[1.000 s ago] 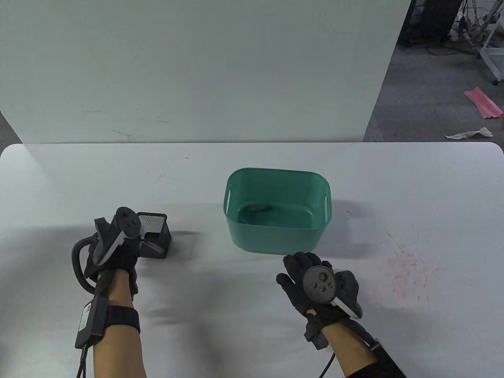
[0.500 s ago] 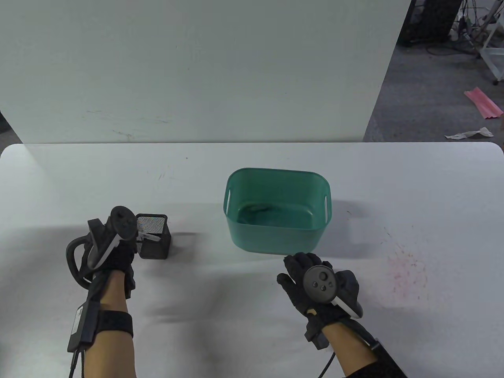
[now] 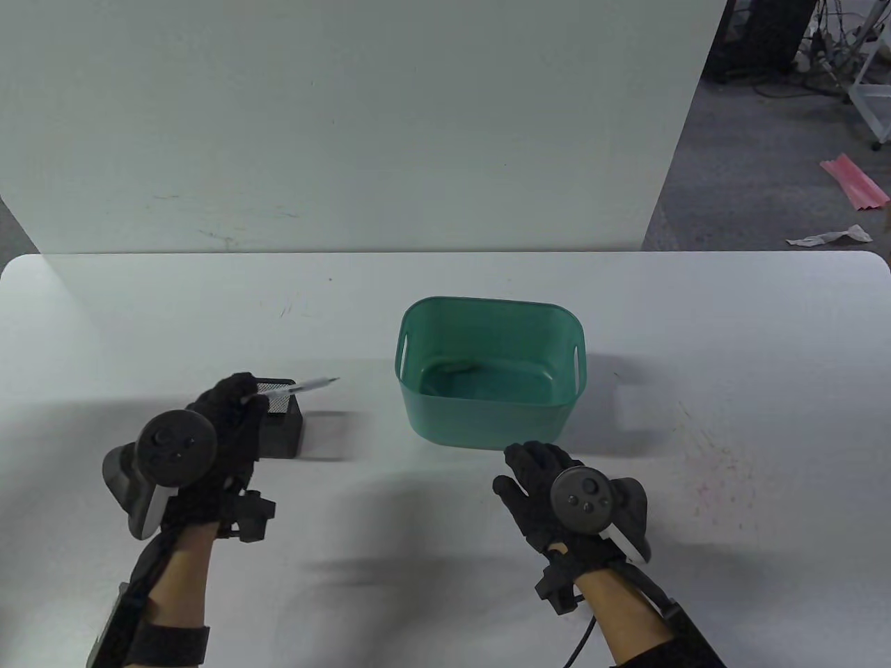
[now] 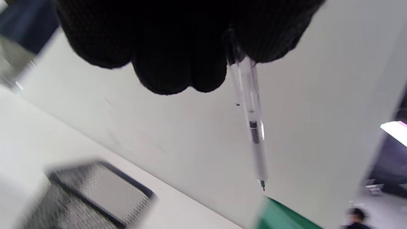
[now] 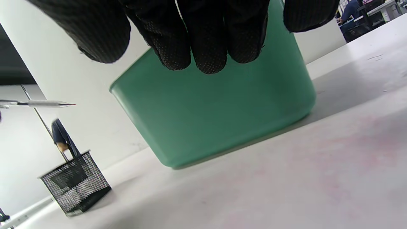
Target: Disassemble pens into components
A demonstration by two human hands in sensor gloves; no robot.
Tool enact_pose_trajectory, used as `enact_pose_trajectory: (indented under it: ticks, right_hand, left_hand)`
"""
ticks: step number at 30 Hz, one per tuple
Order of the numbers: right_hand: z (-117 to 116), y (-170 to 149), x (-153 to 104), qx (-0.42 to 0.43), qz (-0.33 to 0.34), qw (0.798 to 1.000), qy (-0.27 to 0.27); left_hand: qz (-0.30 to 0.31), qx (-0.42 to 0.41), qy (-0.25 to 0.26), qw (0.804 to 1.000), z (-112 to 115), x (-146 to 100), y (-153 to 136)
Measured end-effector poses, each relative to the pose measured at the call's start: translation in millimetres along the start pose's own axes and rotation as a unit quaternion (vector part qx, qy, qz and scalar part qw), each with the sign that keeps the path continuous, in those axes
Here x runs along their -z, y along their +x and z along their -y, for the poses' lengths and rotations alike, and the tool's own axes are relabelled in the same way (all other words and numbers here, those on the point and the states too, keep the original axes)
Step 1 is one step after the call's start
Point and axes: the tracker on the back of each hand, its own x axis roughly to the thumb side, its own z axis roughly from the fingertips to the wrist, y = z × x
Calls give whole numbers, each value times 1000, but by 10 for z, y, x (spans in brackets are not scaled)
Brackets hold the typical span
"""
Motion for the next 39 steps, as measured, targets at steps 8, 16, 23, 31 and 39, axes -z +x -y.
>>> enact_pose_trajectory:
  ticks: [8,16,23,31,39]
  right_hand:
    - [3,48,-19,63,40,997,-10]
    - [-137,-4,18,134,41,988,66]
    - [-182,-4,51,228,29,969,95]
    - [-282,14,48,244,10,959,142]
    - [-303,-13,46,317,-26,939,132]
  left_hand:
    - [69,-105,-155,980,733,-301,191]
    - [58,-153,-208,964,980,-394,179]
    - [52,-172,-221,959,1023,-428,192]
    - [44,-195,-236,951,1057,-446,211]
    - [53,-190,-261,945,1100,-425,208]
